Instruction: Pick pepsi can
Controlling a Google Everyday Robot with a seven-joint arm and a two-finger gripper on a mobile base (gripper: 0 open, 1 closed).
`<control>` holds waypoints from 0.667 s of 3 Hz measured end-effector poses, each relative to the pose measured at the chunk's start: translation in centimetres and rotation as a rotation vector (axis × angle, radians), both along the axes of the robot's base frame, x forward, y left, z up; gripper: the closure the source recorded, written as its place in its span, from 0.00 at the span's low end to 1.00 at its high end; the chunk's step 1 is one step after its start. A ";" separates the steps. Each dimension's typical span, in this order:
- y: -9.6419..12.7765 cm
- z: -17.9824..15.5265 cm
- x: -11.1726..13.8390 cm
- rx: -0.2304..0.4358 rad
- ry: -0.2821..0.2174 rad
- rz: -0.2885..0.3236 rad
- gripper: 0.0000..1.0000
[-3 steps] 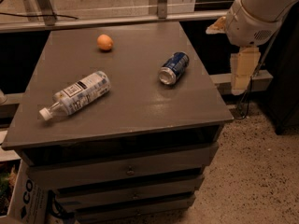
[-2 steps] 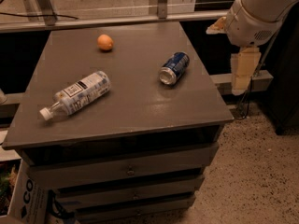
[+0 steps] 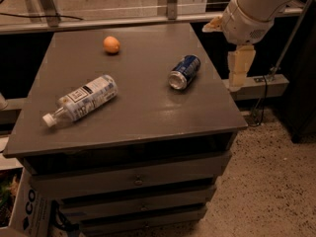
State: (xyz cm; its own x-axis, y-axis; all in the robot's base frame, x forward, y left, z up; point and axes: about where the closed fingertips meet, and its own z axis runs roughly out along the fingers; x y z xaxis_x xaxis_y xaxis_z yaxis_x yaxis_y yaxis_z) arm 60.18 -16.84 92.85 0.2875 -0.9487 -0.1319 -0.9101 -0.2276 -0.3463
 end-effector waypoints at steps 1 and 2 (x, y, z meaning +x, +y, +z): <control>1.4 -1.4 2.7 0.005 0.007 0.071 0.00; 2.7 -2.8 4.6 0.000 0.006 0.164 0.00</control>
Offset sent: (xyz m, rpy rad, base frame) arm 0.0662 0.0377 -0.0398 -0.0110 0.0066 0.2785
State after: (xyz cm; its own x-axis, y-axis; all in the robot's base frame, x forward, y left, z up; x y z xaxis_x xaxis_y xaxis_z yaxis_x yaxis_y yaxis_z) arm 64.82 -14.13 90.04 0.4378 -0.8890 -0.1344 -0.8629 -0.3734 -0.3407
